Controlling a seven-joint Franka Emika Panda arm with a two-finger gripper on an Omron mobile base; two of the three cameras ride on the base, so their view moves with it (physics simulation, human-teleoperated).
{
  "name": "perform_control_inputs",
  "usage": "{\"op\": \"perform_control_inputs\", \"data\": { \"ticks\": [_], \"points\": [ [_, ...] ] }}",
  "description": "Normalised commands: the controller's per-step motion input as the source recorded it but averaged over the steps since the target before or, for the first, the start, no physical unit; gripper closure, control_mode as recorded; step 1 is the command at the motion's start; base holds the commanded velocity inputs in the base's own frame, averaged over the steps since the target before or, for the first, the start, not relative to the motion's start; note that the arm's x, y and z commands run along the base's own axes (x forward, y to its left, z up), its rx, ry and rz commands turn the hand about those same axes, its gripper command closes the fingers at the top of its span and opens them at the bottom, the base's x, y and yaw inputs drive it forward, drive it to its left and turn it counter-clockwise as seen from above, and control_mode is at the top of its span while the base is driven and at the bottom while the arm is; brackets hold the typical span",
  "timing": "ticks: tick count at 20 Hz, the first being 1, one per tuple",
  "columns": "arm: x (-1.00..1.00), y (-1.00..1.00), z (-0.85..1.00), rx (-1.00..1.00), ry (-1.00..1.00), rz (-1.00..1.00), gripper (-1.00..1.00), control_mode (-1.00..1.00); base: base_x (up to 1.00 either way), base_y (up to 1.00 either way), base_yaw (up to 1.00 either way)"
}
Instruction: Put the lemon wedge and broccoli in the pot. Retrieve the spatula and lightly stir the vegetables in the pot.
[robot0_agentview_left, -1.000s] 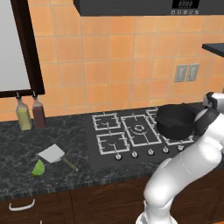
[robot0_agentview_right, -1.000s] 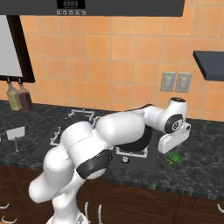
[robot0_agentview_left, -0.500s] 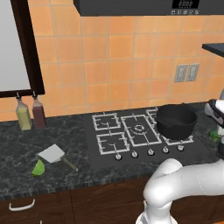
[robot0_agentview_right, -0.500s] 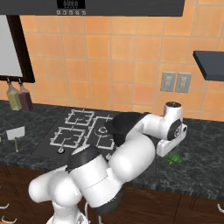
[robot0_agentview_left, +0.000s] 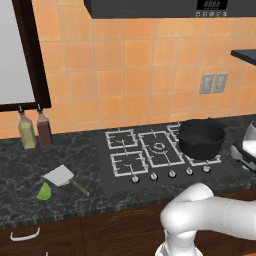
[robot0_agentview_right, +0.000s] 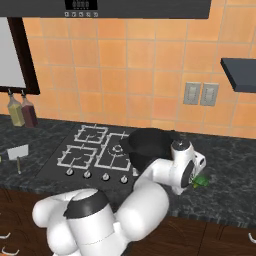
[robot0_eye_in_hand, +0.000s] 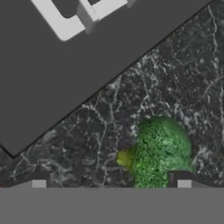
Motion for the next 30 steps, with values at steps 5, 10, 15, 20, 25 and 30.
{"op": "perform_control_inputs", "data": {
  "ticks": [5,10,15,20,25,30],
  "points": [
    [0.13,-0.07,-0.03,-0.01,-0.2,0.0,-1.0,-1.0,0.0,0.0,0.0],
    [0.06,-0.02,0.37,-0.05,-0.06,0.0,-1.0,-1.0,0.0,0.0,0.0],
    [0.0,-0.26,0.24,-0.18,0.0,0.02,-1.0,-1.0,0.0,0.0,0.0],
    [0.33,-0.15,-0.28,-0.08,0.0,0.01,-1.0,-1.0,0.0,0.0,0.0],
    [0.46,0.0,-0.07,0.0,0.0,-0.02,-1.0,-1.0,0.0,0.0,0.0],
    [0.27,-0.13,-0.21,0.0,0.0,-0.04,-1.0,-1.0,0.0,0.0,0.0]
  ]
}}
